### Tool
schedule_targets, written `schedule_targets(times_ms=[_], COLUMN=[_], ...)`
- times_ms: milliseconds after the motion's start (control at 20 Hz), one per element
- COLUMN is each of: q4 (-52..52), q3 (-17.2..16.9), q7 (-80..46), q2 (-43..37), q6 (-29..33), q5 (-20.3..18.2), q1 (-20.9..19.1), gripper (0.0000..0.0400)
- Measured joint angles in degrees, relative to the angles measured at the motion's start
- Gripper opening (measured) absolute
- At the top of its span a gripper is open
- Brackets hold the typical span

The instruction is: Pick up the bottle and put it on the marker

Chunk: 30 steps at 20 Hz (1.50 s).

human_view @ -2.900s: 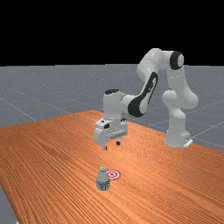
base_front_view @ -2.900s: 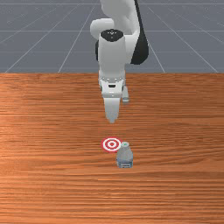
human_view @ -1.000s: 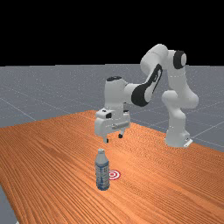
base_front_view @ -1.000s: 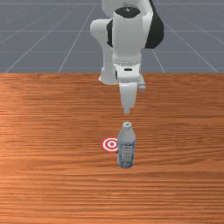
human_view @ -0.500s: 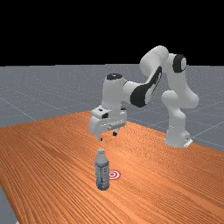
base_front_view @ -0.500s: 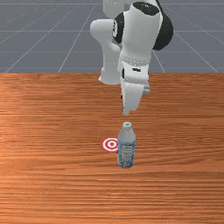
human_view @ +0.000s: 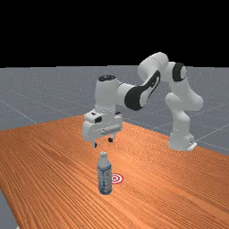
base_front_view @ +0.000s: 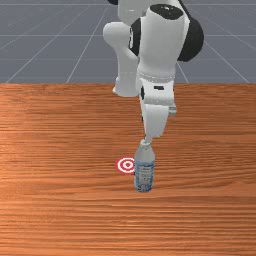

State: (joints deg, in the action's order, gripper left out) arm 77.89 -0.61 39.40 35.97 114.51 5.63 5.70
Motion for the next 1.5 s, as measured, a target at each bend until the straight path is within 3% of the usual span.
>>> schedule_targets(times_ms=[100,300,400,700,900,950,1050,1500], q4=[-4.2,-5.3,-6.2,3.9,5.4,3.9,5.8,5.3], q3=[1.5,2.7,2.5,0.7,-0.1,0.8,0.0,0.6], q7=[4.8,7.3,4.0,-7.5,-4.8,1.2,0.0,0.8], q2=[2.6,3.4,3.9,-2.2,-3.2,-2.5,-3.1,0.5], q6=[-1.1,-1.4,-1.9,1.3,2.0,0.2,2.8,3.9], q5=[-1.7,-0.8,-1.0,-2.2,-2.6,-2.3,-0.7,-2.0], q1=[-1.4,-0.2,1.0,2.6,0.1,-1.1,-0.6,-1.2], gripper=[0.0400,0.0400,0.0400,0.0400,0.0400,0.0400,0.0400,0.0400])
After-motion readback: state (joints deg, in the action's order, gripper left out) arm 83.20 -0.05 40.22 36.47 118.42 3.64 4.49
